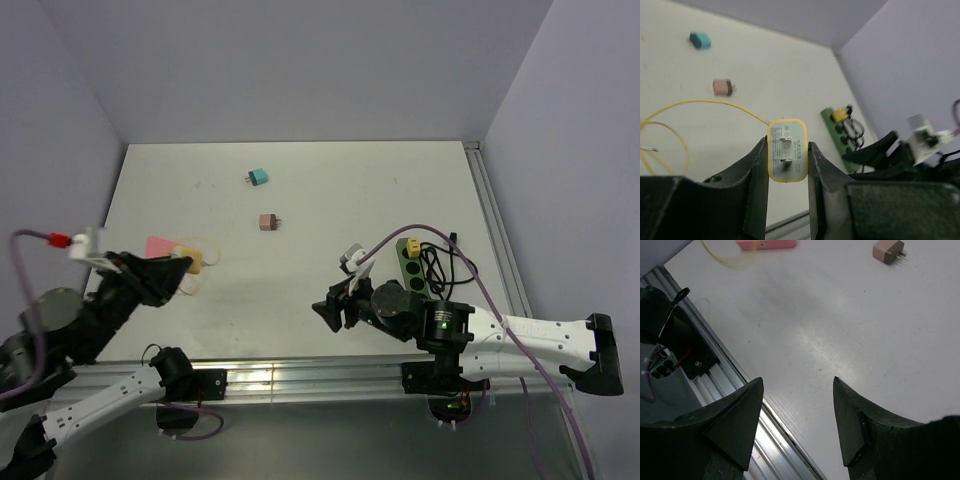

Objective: Insert the plug

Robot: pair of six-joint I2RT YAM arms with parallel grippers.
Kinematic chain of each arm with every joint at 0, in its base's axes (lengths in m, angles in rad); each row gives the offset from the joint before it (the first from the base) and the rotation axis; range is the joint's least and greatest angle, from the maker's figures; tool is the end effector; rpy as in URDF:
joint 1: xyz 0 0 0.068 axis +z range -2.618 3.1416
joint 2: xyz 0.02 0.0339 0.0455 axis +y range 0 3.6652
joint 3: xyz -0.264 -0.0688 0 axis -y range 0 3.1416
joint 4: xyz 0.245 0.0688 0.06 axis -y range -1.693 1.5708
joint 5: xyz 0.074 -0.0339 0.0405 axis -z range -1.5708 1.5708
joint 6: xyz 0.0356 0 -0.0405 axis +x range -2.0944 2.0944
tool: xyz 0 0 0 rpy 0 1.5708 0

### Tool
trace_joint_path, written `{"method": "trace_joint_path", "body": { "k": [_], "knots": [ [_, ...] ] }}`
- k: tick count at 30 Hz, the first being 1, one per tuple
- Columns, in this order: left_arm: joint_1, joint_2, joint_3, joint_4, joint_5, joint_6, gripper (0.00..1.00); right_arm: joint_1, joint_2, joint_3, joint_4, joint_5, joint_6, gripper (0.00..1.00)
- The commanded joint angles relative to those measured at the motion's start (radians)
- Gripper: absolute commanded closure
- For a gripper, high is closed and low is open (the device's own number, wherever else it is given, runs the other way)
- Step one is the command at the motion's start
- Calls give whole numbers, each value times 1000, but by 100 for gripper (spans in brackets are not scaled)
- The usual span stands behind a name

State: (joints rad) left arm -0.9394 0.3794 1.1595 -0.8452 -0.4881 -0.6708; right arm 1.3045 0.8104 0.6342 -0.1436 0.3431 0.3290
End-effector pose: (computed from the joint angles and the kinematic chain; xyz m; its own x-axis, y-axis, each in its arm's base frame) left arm 0.0205 0.0002 0.4194 -0.3016 -0.5177 -0.8006 0.3182 0.7369 -0.5964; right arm 0.0620 0.1819 0.2871 -0.3447 -0.1074 -0.9326 -0.7535 0.6241 0.2066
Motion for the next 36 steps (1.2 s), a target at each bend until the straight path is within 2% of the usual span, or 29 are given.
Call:
{"method": "trace_joint_path", "body": {
  "k": [1, 4, 6, 8, 12, 14, 18, 20, 23, 24, 26, 30, 36],
  "knots": [
    [1, 44, -121, -51, 72, -101, 100, 4, 12, 59, 35, 7, 10, 35],
    [1, 0, -277, 26, 135, -214, 100, 4, 27, 56, 53, -6, 21, 35],
    [1, -43, -383, 89, 190, -227, 100, 2, 41, 53, 84, -9, 56, 35],
    [1, -72, -405, 181, 296, -194, 100, 4, 52, 50, 102, 13, 131, 35],
    [1, -141, -458, 310, 347, -228, 100, 6, 59, 41, 188, -38, 224, 25],
    [1, -161, -497, 371, 365, -236, 100, 4, 58, 51, 194, -65, 258, 23],
    [1, -146, -504, 383, 350, -237, 100, 1, 50, 62, 190, -108, 346, 19],
    [1, -152, -512, 411, 344, -237, 100, 1, 47, 50, 203, -110, 478, 17],
    [1, -195, -566, 478, 339, -245, 100, 1, 27, -14, 330, -147, 614, 17],
    [1, -209, -583, 530, 339, -251, 100, 2, 23, -40, 466, -185, 639, 17],
    [1, -240, -632, 584, 342, -282, 100, 2, 16, -88, 597, -187, 703, 18],
    [1, -246, -681, 664, 335, -360, 100, 2, 58, -71, 670, -200, 722, 24],
    [1, -250, -730, 738, 310, -476, 100, 2, 174, -54, 808, -240, 778, 27]
  ]
}}
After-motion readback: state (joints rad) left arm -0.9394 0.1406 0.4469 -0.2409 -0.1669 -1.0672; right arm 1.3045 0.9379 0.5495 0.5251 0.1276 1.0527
